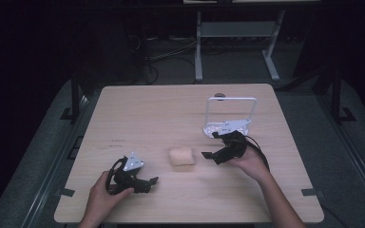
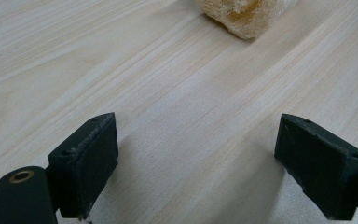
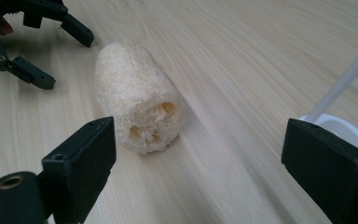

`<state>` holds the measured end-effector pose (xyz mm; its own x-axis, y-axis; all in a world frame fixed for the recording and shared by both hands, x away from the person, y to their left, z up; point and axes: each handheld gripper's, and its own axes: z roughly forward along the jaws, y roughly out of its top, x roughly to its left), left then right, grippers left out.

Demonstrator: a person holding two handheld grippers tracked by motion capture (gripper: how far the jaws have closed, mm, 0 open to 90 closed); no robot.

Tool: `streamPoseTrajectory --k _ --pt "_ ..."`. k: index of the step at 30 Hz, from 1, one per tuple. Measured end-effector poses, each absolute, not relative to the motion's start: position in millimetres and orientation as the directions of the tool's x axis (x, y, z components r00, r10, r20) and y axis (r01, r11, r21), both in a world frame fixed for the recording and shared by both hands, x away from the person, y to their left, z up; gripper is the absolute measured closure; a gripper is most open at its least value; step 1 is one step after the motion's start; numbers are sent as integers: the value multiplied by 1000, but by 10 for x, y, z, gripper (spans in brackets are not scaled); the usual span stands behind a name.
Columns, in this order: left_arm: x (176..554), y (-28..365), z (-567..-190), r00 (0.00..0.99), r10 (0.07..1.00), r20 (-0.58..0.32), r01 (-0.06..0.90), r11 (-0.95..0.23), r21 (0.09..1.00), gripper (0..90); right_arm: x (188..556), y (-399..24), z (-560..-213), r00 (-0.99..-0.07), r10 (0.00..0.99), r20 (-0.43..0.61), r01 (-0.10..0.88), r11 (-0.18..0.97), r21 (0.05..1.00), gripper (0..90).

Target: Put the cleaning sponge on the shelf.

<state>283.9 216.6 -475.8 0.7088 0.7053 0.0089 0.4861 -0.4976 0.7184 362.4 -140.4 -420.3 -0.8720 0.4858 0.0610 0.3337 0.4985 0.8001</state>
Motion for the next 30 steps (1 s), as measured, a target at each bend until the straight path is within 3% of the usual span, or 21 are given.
streamPoseTrajectory --k 30 --pt "2837 2164 -4759 708 706 4 489 -495 718 128 3752 -955 -4266 -934 343 103 284 536 795 98"
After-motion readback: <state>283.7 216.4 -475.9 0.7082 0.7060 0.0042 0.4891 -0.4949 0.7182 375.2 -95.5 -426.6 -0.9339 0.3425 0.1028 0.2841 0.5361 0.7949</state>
